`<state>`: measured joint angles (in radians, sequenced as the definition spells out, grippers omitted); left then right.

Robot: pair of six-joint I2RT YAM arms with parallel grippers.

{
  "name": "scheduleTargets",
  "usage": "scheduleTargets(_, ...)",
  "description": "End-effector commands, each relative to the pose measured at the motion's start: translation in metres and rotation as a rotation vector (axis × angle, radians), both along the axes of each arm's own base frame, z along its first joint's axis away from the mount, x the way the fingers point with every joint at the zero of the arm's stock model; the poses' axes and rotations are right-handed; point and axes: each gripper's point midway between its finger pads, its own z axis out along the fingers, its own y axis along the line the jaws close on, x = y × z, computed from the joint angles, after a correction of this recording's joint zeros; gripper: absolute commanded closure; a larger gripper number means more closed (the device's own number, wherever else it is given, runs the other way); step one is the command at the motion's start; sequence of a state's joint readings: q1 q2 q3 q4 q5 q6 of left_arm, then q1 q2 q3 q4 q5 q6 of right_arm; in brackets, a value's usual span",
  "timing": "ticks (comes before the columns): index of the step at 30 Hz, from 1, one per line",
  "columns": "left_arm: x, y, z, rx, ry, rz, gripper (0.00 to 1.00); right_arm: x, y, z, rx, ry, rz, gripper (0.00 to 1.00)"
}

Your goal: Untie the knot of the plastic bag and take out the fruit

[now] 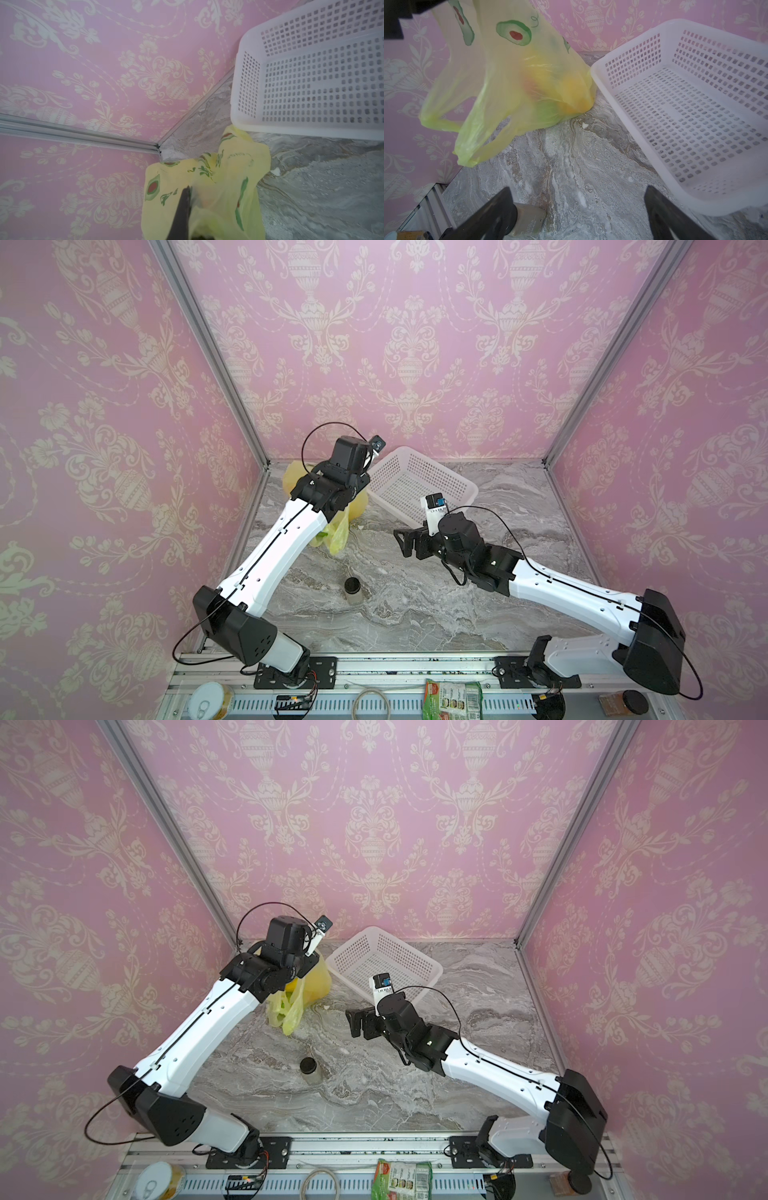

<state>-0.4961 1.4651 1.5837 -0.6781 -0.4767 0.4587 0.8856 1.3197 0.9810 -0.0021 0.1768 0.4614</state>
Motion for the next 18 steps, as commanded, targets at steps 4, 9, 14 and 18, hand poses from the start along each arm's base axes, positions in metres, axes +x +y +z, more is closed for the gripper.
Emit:
scheduleTargets(4, -0.04, 0.024, -0.037, -0.147, 0.054, 0.118, 1.0, -0.016, 0.035, 0.011, -0.031, -0.063, 0.168, 0.0)
scheduleTargets(9, -0.044, 0.045, -0.033, -0.249, 0.031, 0.195, 1.0, -0.04, 0.065, 0.019, -0.019, -0.12, 0.249, 0.0)
scheduleTargets(14, -0.045, 0.048, -0.046, -0.368, 0.103, 0.178, 1.0, -0.04, 0.099, 0.001, -0.094, -0.099, 0.229, 0.0)
scheduleTargets(18, -0.052, 0.041, -0.051, -0.39, 0.115, 0.133, 1.0, 0.003, 0.09, -0.019, -0.172, -0.081, 0.035, 0.0)
